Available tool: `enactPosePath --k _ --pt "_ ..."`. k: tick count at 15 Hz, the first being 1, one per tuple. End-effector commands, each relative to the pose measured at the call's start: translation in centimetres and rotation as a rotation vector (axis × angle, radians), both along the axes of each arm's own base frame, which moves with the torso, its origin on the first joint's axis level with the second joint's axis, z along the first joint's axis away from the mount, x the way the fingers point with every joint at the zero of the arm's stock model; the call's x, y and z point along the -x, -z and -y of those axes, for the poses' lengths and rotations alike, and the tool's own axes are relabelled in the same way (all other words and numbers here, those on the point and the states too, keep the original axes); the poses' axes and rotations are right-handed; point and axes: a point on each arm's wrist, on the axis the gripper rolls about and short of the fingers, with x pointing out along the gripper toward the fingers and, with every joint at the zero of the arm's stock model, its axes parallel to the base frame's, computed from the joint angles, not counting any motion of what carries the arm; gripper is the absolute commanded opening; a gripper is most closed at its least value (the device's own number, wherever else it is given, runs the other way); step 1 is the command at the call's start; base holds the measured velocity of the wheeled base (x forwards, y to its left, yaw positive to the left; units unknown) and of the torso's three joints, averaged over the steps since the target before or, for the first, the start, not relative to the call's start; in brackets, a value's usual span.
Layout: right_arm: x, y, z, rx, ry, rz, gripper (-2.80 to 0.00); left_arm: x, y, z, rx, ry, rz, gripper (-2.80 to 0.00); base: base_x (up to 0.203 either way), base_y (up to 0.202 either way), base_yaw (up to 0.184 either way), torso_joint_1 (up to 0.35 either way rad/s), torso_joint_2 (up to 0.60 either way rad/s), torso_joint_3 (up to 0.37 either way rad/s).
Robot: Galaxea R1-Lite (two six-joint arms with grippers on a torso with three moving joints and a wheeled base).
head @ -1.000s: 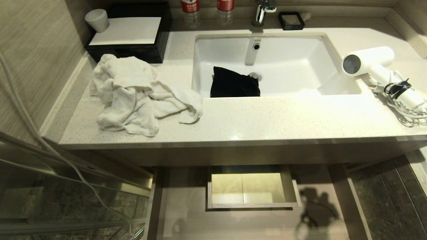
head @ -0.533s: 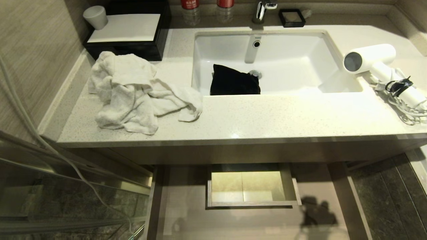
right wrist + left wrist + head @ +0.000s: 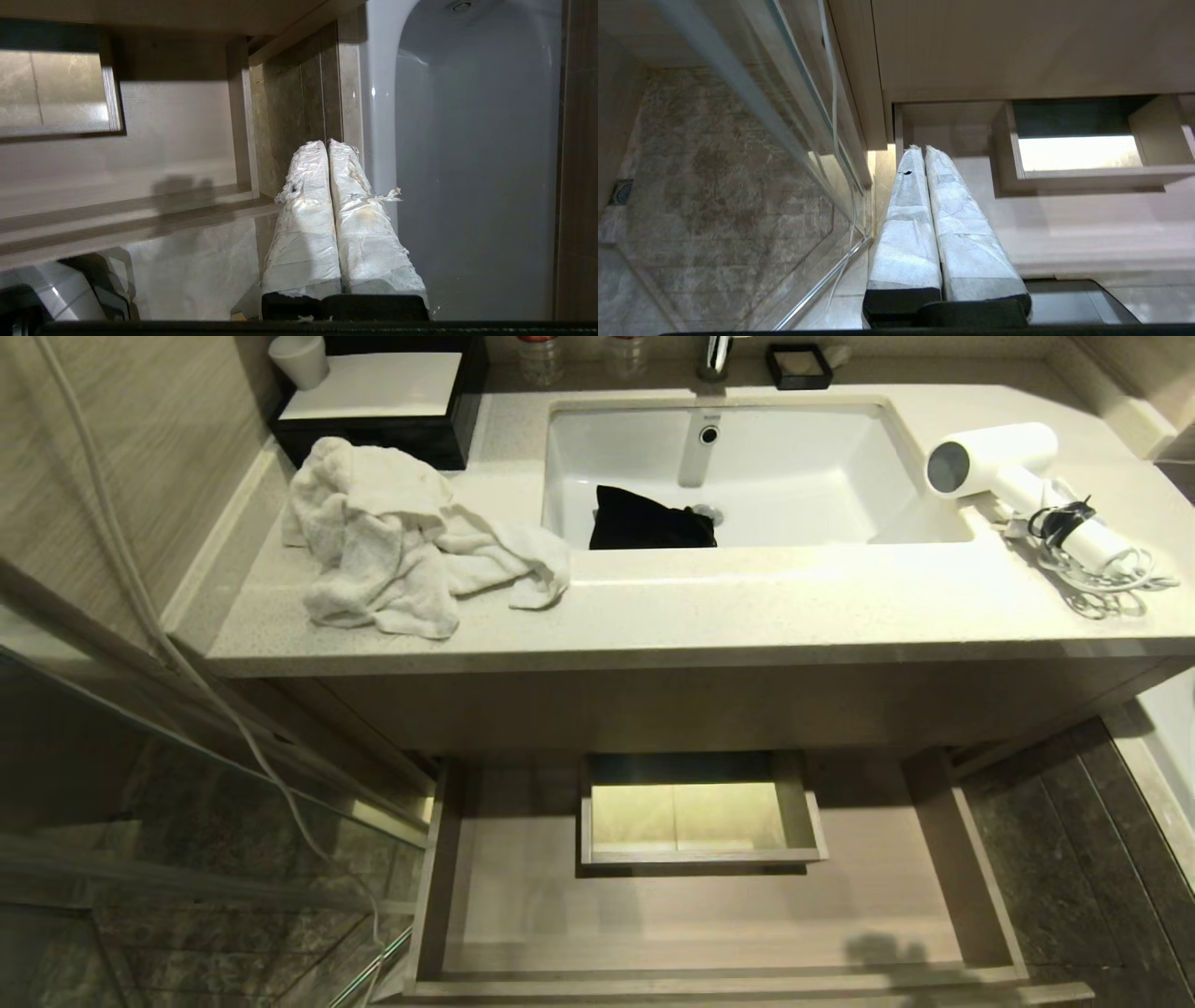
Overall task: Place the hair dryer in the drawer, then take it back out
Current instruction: Close the drawer
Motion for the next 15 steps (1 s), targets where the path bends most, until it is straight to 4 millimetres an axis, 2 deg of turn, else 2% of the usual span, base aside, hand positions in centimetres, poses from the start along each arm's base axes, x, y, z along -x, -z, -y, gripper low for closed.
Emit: enactPosePath --k 1,10,15 --pt "0.0 0.5 0.0 -0.004 0.001 -0.016 -2.80 0.0 0.0 0.0 0.000 0.000 0.000 -2.80 0.000 0.000 0.000 -0.306 0.03 -0.251" --pt "-1.4 0.7 0.6 -0.004 0.017 -0.013 -2.80 0.0 0.0 0.0 0.000 0.000 -0.001 -2.80 0.000 0.000 0.000 -0.255 -0.02 -0.281" --pt "-1.6 1.6 0.8 0.015 0.048 0.008 -2.80 0.0 0.0 0.0 0.000 0.000 -0.001 -2.80 0.000 0.000 0.000 -0.221 0.29 0.066"
